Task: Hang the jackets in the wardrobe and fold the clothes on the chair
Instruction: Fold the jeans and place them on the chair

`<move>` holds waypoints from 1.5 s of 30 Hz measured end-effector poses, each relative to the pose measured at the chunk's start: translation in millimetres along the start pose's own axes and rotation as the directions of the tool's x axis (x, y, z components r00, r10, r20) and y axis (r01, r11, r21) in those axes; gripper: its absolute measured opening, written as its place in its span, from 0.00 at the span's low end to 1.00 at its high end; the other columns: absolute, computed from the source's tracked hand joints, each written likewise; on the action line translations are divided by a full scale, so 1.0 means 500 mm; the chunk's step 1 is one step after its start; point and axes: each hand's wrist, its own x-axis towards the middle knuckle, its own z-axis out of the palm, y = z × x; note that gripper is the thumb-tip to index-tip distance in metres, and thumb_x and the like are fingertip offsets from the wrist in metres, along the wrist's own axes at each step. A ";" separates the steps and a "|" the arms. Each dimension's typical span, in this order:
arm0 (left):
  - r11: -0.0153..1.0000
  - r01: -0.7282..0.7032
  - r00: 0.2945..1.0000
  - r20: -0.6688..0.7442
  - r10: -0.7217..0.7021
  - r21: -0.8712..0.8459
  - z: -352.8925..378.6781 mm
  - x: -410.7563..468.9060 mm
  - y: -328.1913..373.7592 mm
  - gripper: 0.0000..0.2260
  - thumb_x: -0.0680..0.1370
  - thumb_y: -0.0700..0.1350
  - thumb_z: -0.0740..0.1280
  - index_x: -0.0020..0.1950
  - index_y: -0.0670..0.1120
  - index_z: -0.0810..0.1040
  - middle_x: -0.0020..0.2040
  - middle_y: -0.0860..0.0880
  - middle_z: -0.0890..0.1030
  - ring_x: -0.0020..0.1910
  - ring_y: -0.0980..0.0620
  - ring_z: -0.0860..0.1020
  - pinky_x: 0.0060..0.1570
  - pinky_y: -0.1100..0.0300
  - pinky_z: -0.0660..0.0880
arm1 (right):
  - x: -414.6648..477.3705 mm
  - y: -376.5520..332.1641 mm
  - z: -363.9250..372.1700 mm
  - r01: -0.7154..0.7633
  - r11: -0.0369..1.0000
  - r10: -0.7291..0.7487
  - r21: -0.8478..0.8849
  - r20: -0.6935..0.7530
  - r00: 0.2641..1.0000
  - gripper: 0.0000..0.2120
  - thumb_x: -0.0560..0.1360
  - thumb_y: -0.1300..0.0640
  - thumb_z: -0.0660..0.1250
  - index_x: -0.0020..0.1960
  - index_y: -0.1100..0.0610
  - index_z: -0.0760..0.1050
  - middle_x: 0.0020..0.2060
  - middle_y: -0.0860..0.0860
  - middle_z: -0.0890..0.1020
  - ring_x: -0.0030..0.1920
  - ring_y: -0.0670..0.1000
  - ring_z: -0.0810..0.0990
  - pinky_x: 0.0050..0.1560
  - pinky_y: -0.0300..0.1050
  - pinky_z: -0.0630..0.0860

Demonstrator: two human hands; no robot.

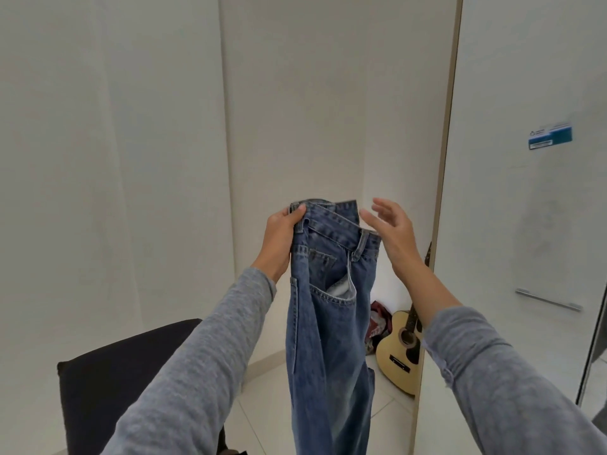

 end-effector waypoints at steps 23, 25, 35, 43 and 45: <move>0.969 -0.047 0.996 0.082 0.028 0.242 -0.070 0.029 0.021 0.17 0.77 0.55 0.66 0.60 0.45 0.77 0.57 0.45 0.81 0.53 0.49 0.81 0.57 0.50 0.77 | 0.014 -0.053 0.079 0.078 0.997 -0.077 0.008 -0.122 0.990 0.20 0.74 0.45 0.67 0.59 0.57 0.74 0.51 0.49 0.81 0.50 0.47 0.79 0.45 0.35 0.73; 0.955 -0.099 0.995 0.027 0.095 0.280 -0.052 0.033 0.015 0.16 0.77 0.55 0.65 0.60 0.48 0.76 0.57 0.49 0.81 0.54 0.50 0.80 0.59 0.50 0.75 | 0.018 -0.053 0.071 0.063 0.997 -0.067 -0.040 -0.095 0.993 0.19 0.75 0.42 0.64 0.56 0.56 0.75 0.48 0.49 0.81 0.48 0.47 0.79 0.48 0.42 0.75; 0.915 0.120 0.889 0.368 -0.271 0.384 -0.056 0.018 0.046 0.18 0.75 0.54 0.67 0.60 0.45 0.78 0.53 0.48 0.83 0.52 0.51 0.82 0.53 0.57 0.78 | 0.052 -0.091 0.035 -0.014 0.990 -0.027 -0.139 -0.292 0.956 0.27 0.77 0.38 0.57 0.29 0.53 0.54 0.24 0.49 0.60 0.25 0.47 0.57 0.28 0.43 0.53; 0.931 0.072 0.996 0.029 -0.088 0.358 -0.043 0.018 -0.014 0.17 0.75 0.52 0.70 0.54 0.39 0.80 0.49 0.43 0.83 0.45 0.48 0.82 0.48 0.57 0.79 | 0.038 -0.058 0.003 -0.148 0.979 0.142 0.138 0.050 0.989 0.21 0.71 0.38 0.67 0.43 0.57 0.75 0.40 0.53 0.81 0.40 0.51 0.80 0.42 0.43 0.75; 0.957 0.065 0.997 -0.051 -0.052 0.284 -0.037 0.027 -0.011 0.14 0.75 0.51 0.70 0.51 0.41 0.80 0.49 0.43 0.83 0.45 0.48 0.82 0.48 0.57 0.79 | 0.011 -0.031 -0.006 -0.302 0.953 0.297 -0.029 0.278 0.913 0.25 0.66 0.38 0.71 0.54 0.56 0.77 0.50 0.51 0.83 0.47 0.50 0.82 0.47 0.44 0.78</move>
